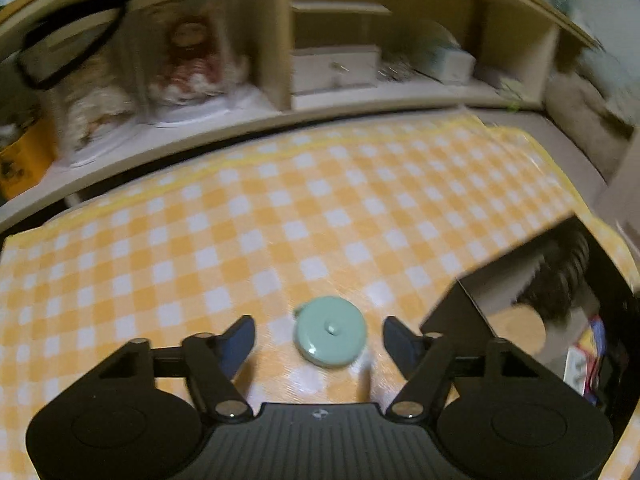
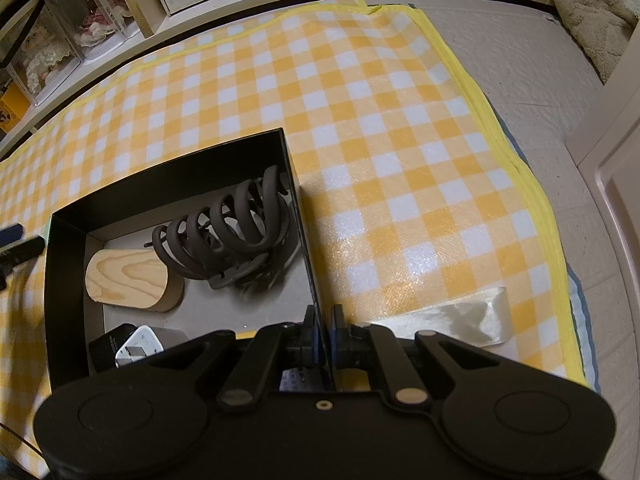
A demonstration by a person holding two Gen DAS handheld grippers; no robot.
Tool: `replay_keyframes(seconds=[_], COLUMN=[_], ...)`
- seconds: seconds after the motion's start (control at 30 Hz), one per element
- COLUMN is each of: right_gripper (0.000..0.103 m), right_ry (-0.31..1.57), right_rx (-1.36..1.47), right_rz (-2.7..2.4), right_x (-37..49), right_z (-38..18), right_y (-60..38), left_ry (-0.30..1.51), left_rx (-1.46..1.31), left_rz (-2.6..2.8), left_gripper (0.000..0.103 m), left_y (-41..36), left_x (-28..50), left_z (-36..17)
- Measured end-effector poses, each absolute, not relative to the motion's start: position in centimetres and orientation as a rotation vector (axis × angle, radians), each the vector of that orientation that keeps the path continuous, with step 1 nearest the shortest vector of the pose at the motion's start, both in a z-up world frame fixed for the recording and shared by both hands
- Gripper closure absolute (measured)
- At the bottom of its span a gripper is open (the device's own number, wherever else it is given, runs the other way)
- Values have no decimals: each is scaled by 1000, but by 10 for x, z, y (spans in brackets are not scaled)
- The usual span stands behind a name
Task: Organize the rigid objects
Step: 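Move the left tool to the mint-green tape measure and grasp it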
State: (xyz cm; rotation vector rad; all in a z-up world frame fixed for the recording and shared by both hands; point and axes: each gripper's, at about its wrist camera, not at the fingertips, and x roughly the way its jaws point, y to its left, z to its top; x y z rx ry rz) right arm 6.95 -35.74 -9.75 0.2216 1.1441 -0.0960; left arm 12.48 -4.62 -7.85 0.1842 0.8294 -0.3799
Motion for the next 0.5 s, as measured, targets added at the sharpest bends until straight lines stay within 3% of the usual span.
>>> replay_keyframes(seconds=[0.33,0.5], right_gripper=[97,96], right_ry=[1145,1145], right_rx=[222,222], right_rz=[-96,-96], right_x=[70,70], right_z=[-98,-97], right_y=[-358,-358], left_ry=[814,790], left_rx=[324,351], left_rz=[-418,-424], left_gripper=[52,53], left_y=[-70,-74], left_x=[130,131], left_z=[-108,-114])
